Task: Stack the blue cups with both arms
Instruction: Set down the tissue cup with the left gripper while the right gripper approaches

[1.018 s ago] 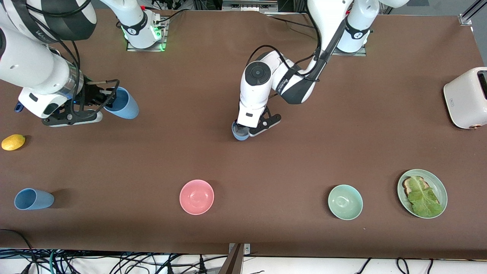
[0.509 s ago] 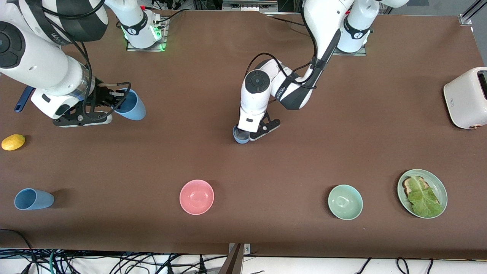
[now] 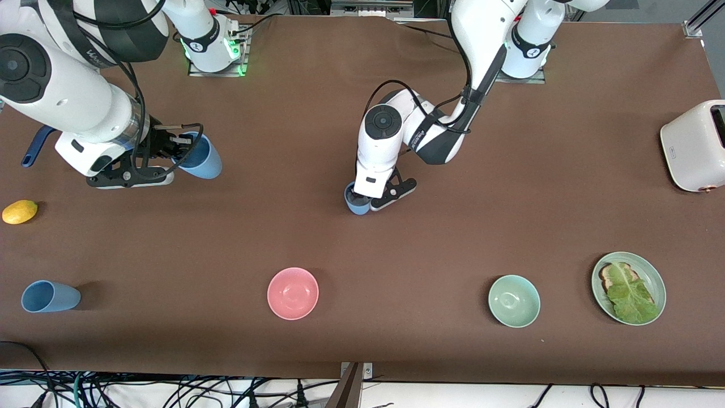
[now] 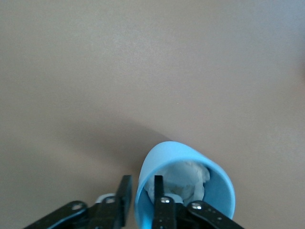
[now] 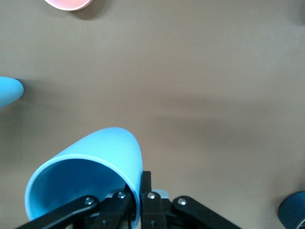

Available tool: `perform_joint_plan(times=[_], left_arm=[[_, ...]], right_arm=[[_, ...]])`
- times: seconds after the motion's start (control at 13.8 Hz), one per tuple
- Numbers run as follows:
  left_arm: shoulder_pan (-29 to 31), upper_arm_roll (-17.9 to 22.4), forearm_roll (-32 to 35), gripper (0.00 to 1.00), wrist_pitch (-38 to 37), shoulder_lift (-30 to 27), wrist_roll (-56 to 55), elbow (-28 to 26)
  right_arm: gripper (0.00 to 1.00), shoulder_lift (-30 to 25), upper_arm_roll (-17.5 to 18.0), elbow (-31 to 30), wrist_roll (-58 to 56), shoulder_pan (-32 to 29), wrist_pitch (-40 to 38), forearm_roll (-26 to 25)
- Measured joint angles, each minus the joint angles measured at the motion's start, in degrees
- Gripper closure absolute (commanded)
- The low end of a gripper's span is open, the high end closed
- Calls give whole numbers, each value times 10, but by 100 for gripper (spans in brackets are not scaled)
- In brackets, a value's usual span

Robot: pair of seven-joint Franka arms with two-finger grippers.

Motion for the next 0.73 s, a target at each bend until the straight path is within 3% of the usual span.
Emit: perform_joint_plan(times=[0.22,0.73], left_arm=[[0,0,0,3,0,0,0,4],[0,4,21,1,1,-26,6,18]], right_arm=[[100,0,0,0,5,5,0,0],[100,16,1,0,74,46,27,0]])
